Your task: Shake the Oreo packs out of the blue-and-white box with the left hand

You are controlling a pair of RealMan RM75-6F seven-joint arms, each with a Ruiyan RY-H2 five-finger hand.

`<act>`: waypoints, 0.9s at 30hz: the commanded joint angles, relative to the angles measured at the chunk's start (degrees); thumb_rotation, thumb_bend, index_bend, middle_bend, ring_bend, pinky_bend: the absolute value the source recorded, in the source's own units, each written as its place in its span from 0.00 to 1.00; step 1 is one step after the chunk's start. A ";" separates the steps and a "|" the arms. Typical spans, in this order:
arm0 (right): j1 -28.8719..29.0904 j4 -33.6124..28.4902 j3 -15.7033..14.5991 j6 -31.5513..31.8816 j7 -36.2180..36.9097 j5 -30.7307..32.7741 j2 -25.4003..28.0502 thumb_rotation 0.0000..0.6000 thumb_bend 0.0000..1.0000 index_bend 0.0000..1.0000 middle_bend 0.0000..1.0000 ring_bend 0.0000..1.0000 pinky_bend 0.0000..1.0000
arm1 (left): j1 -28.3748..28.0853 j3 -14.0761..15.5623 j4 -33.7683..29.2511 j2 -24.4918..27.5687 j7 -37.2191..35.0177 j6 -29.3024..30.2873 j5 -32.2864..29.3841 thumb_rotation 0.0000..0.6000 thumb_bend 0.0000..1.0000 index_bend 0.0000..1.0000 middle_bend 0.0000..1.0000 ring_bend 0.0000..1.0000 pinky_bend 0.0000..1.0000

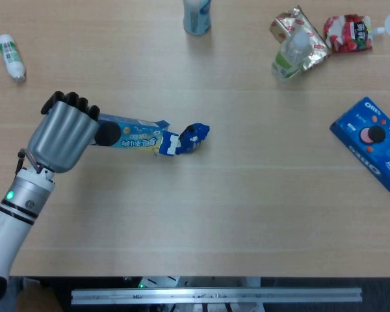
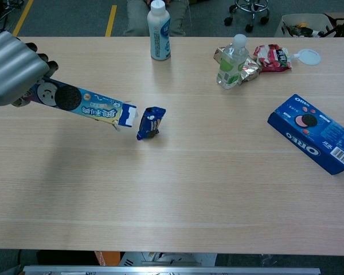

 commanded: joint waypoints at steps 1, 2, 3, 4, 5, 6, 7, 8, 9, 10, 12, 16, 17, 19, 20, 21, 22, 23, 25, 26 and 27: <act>0.02 0.02 0.01 0.04 0.04 -0.07 0.03 1.00 0.33 0.41 0.44 0.46 0.46 | -0.10 -0.17 -0.51 0.68 0.68 0.32 0.15 1.00 0.06 0.49 0.54 0.45 0.62; -0.01 0.04 0.01 0.09 0.10 -0.08 0.03 1.00 0.33 0.41 0.44 0.46 0.46 | -0.11 -0.23 -0.60 0.87 0.85 0.45 0.24 1.00 0.06 0.49 0.54 0.45 0.62; -0.04 0.08 0.03 0.18 0.17 -0.07 0.01 1.00 0.33 0.41 0.44 0.46 0.46 | -0.14 -0.22 -0.68 1.08 1.09 0.49 0.32 1.00 0.06 0.49 0.54 0.45 0.62; -0.11 0.16 0.01 0.28 0.26 -0.10 -0.03 1.00 0.33 0.41 0.44 0.46 0.46 | -0.13 -0.15 -0.85 1.27 1.49 0.55 0.42 1.00 0.06 0.49 0.54 0.45 0.62; -0.15 0.23 -0.01 0.31 0.31 -0.09 -0.07 1.00 0.33 0.41 0.44 0.46 0.46 | -0.12 -0.03 -1.01 1.31 1.88 0.58 0.53 1.00 0.06 0.48 0.54 0.44 0.62; -0.19 0.30 -0.06 0.29 0.35 -0.08 -0.12 1.00 0.33 0.41 0.44 0.46 0.46 | -0.13 0.22 -1.11 1.30 2.68 0.53 0.72 1.00 0.06 0.48 0.53 0.44 0.62; -0.21 0.32 -0.09 0.25 0.37 -0.09 -0.14 1.00 0.33 0.41 0.44 0.46 0.46 | -0.11 0.43 -1.12 1.21 3.46 0.53 0.87 1.00 0.06 0.47 0.53 0.44 0.62; -0.21 0.34 -0.11 0.23 0.38 -0.10 -0.15 1.00 0.33 0.41 0.44 0.46 0.46 | -0.11 0.65 -1.14 1.10 4.31 0.44 0.89 1.00 0.06 0.46 0.53 0.44 0.62; -0.22 0.36 -0.13 0.25 0.43 -0.13 -0.14 1.00 0.33 0.41 0.44 0.46 0.46 | -0.13 0.85 -1.34 0.96 5.30 0.24 0.69 1.00 0.06 0.45 0.52 0.43 0.62; -0.24 0.36 -0.12 0.33 0.47 -0.18 -0.12 1.00 0.33 0.41 0.44 0.46 0.46 | -0.17 0.91 -1.50 0.85 5.92 0.11 0.49 1.00 0.06 0.43 0.51 0.43 0.62; -0.32 0.36 -0.07 0.57 0.58 -0.23 -0.06 1.00 0.33 0.41 0.44 0.46 0.46 | -0.31 1.04 -1.41 0.52 7.26 -0.03 0.45 1.00 0.06 0.42 0.51 0.42 0.62; -0.44 0.41 -0.05 0.81 0.75 -0.27 0.01 1.00 0.33 0.41 0.44 0.46 0.46 | -0.50 1.65 -0.97 0.12 9.43 -0.34 1.02 1.00 0.06 0.41 0.49 0.41 0.61; -0.44 0.42 -0.07 0.81 0.78 -0.31 0.02 1.00 0.33 0.41 0.44 0.46 0.46 | -0.50 1.70 -1.00 0.09 9.69 -0.36 1.02 1.00 0.06 0.41 0.49 0.41 0.61; -0.45 0.44 -0.11 0.74 0.79 -0.30 0.01 1.00 0.33 0.41 0.44 0.46 0.46 | -0.48 1.63 -1.18 0.13 10.26 -0.28 0.75 1.00 0.06 0.41 0.49 0.41 0.61; -0.46 0.47 -0.09 0.77 0.81 -0.30 -0.01 1.00 0.33 0.41 0.44 0.46 0.46 | -0.47 1.58 -1.34 0.16 10.25 -0.27 0.60 1.00 0.06 0.41 0.49 0.40 0.61; -0.50 0.51 -0.08 0.82 0.85 -0.29 -0.03 1.00 0.33 0.41 0.44 0.46 0.46 | -0.49 1.52 -1.47 0.19 9.91 -0.31 0.55 1.00 0.06 0.41 0.49 0.40 0.61; -0.52 0.54 -0.08 0.86 0.88 -0.28 -0.05 1.00 0.33 0.41 0.44 0.46 0.46 | -0.52 1.47 -1.43 0.25 9.67 -0.26 0.65 1.00 0.06 0.41 0.49 0.40 0.60; -0.54 0.57 -0.08 0.89 0.90 -0.28 -0.06 1.00 0.33 0.41 0.44 0.46 0.46 | -0.52 1.42 -1.37 0.34 9.54 -0.15 0.79 1.00 0.06 0.41 0.49 0.40 0.60; -0.56 0.62 -0.06 0.93 0.93 -0.29 -0.08 1.00 0.33 0.41 0.44 0.46 0.46 | -0.39 1.20 -1.64 0.64 8.84 0.32 0.99 1.00 0.06 0.41 0.49 0.40 0.60; -0.57 0.63 -0.06 0.94 0.95 -0.29 -0.07 1.00 0.33 0.41 0.44 0.46 0.46 | -0.33 1.06 -1.87 0.83 8.32 0.58 1.14 1.00 0.06 0.41 0.49 0.40 0.60; -0.61 0.65 -0.07 0.97 0.96 -0.27 -0.04 1.00 0.33 0.41 0.44 0.46 0.46 | -0.22 0.84 -2.18 1.13 7.60 1.04 1.44 1.00 0.06 0.41 0.49 0.40 0.60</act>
